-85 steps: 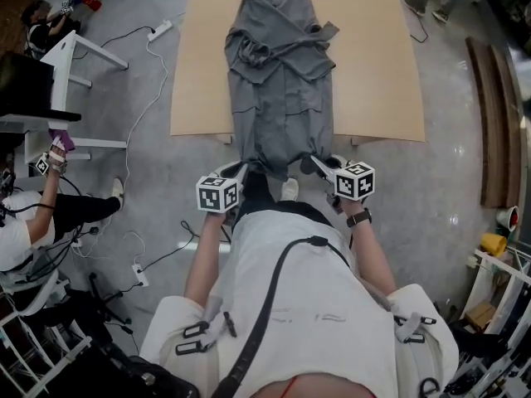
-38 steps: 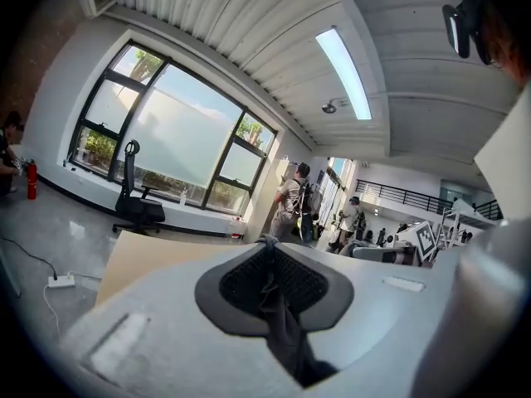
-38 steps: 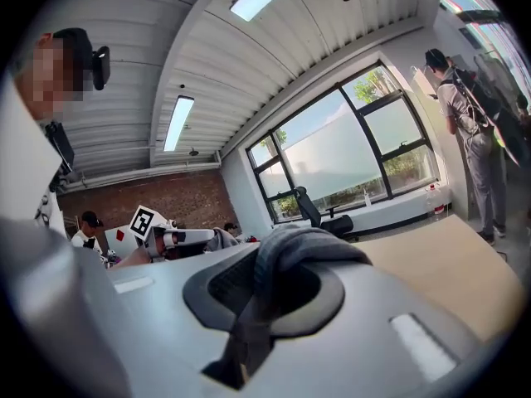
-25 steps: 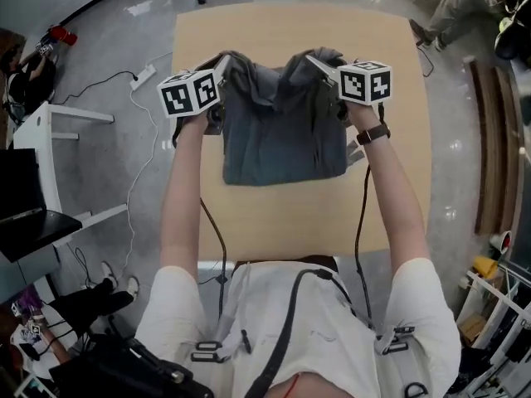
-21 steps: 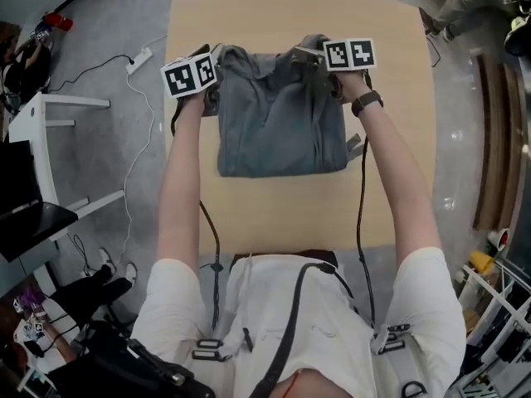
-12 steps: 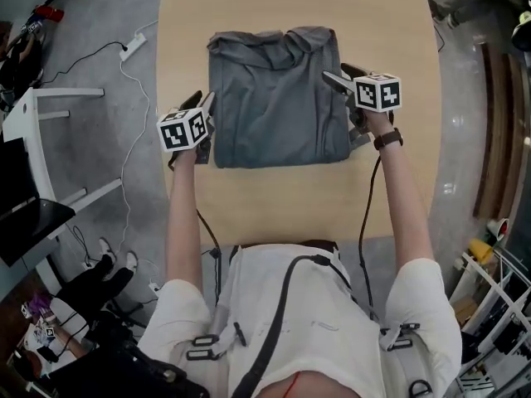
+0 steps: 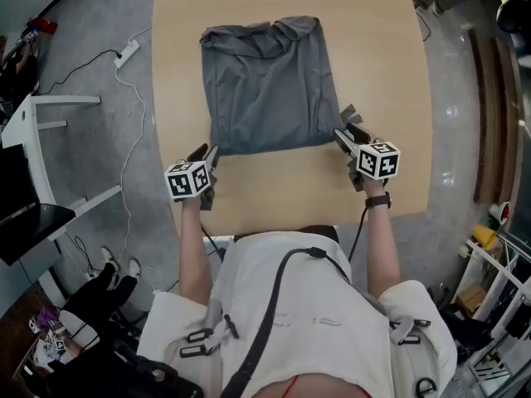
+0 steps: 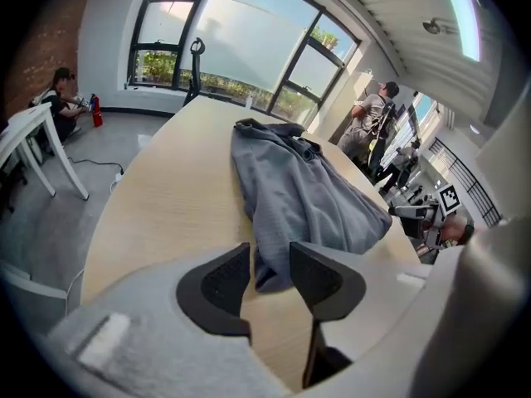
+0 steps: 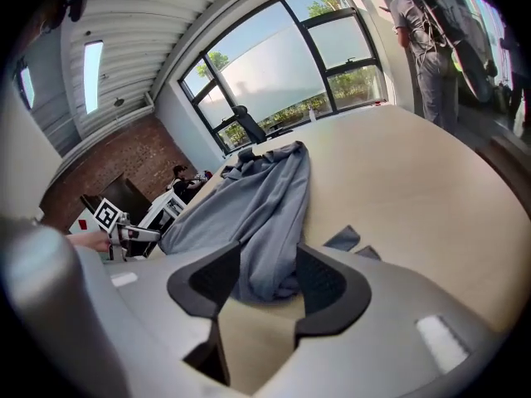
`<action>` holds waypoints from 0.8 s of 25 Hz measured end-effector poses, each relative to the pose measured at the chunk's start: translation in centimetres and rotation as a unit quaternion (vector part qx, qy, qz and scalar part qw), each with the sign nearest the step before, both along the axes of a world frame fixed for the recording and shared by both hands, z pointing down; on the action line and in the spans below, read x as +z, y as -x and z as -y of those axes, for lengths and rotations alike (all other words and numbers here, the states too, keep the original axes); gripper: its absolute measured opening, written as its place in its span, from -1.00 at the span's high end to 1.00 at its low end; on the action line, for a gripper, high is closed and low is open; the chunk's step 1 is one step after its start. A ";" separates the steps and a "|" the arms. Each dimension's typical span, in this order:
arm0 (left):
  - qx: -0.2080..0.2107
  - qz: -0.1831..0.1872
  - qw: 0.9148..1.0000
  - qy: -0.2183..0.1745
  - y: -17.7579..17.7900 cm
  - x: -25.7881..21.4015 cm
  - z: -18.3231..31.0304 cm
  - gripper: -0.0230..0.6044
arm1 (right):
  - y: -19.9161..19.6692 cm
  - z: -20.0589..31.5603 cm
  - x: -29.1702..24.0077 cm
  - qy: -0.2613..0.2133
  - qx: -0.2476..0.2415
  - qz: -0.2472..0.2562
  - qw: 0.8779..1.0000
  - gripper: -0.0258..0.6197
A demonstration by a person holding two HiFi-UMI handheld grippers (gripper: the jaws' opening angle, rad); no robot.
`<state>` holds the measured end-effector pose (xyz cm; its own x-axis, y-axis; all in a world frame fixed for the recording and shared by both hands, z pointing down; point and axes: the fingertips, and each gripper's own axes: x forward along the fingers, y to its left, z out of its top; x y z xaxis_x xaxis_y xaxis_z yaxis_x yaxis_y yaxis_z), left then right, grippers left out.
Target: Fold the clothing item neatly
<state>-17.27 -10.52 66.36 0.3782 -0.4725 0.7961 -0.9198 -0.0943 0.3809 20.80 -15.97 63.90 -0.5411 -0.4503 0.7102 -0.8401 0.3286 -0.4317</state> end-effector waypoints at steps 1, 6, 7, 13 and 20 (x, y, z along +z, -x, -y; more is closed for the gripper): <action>0.008 0.004 1.000 -0.002 -0.3 0.2 -0.2 0.42 | 0.3 -0.7 0.6 -0.001 0.002 -0.005 1.000 0.27; 0.024 0.013 1.000 0.002 -2.0 1.7 -0.4 0.52 | 1.1 -1.6 3.3 -0.014 0.030 -0.046 0.998 0.32; 0.024 0.023 0.999 0.003 -2.2 2.0 -0.3 0.60 | 1.1 -1.6 3.9 -0.014 0.031 -0.060 0.998 0.38; 0.002 0.028 1.000 0.001 -1.7 2.3 -0.5 0.85 | 1.0 -1.2 4.4 -0.021 0.040 -0.060 0.997 0.70; -0.050 -0.021 0.998 -0.008 6.0 1.1 -2.3 0.86 | -3.4 -2.7 2.2 0.002 0.080 0.071 0.994 0.76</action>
